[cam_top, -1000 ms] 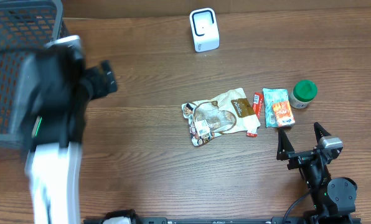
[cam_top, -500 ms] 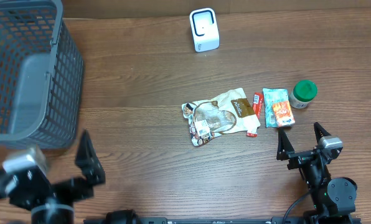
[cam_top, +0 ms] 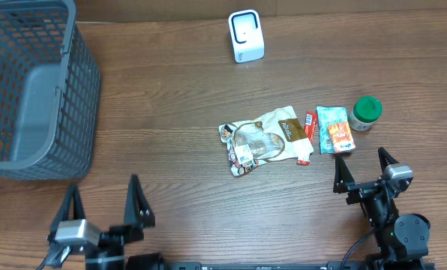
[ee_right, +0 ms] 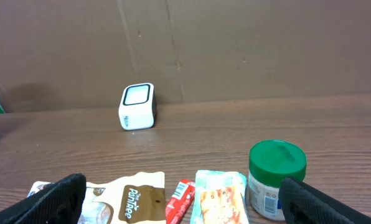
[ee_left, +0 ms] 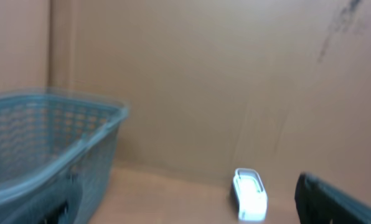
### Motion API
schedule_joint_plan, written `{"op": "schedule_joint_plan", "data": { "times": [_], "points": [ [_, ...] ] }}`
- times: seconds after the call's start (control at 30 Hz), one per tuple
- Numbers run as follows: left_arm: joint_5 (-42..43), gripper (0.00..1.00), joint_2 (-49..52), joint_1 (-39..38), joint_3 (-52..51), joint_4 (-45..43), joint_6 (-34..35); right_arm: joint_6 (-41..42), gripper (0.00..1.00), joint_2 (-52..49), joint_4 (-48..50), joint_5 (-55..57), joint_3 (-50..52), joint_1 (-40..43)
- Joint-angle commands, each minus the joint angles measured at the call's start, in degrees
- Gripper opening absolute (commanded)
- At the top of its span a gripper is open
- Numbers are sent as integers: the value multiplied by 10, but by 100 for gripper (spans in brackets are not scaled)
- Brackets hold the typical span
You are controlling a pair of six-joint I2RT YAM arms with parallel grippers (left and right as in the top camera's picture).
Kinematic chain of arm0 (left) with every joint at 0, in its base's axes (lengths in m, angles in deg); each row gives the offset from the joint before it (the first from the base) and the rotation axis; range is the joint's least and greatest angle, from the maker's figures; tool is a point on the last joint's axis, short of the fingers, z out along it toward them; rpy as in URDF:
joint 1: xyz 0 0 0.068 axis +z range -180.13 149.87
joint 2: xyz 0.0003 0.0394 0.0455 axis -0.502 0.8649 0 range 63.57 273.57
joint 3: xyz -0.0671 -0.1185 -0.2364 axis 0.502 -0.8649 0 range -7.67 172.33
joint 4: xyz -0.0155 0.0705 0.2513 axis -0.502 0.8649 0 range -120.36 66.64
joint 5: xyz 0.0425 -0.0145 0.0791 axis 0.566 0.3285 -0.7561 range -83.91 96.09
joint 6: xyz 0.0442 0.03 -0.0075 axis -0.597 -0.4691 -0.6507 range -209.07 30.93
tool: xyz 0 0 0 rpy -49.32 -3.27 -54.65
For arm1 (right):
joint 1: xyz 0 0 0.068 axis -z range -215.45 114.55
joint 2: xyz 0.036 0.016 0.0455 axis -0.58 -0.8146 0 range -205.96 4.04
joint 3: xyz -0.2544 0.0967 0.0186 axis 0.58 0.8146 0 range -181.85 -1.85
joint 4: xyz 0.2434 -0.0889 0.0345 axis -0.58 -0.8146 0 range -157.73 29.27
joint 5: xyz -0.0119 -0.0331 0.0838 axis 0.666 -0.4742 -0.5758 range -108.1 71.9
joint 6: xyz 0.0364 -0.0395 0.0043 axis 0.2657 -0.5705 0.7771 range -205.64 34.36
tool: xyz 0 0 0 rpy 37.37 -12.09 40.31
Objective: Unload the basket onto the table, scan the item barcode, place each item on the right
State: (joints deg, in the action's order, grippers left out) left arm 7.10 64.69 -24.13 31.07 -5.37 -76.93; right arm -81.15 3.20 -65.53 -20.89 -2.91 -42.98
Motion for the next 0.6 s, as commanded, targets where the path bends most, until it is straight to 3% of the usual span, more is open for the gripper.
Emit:
{"op": "schedule_joint_plan", "data": {
  "times": [0.0, 0.13, 0.23, 0.57],
  "points": [
    [35, 99, -7, -5, -73, -103, 26, 2, 100, 6, 2, -3, 6, 3],
    [33, 99, -7, -8, -174, -299, 33, 2, 100, 6, 2, -3, 6, 3],
    [29, 100, -9, -8, -241, -392, 33, 2, 100, 6, 2, -3, 6, 3],
    [35, 100, -9, -8, -364, -398, 38, 2, 100, 6, 2, -3, 6, 3]
  ]
}}
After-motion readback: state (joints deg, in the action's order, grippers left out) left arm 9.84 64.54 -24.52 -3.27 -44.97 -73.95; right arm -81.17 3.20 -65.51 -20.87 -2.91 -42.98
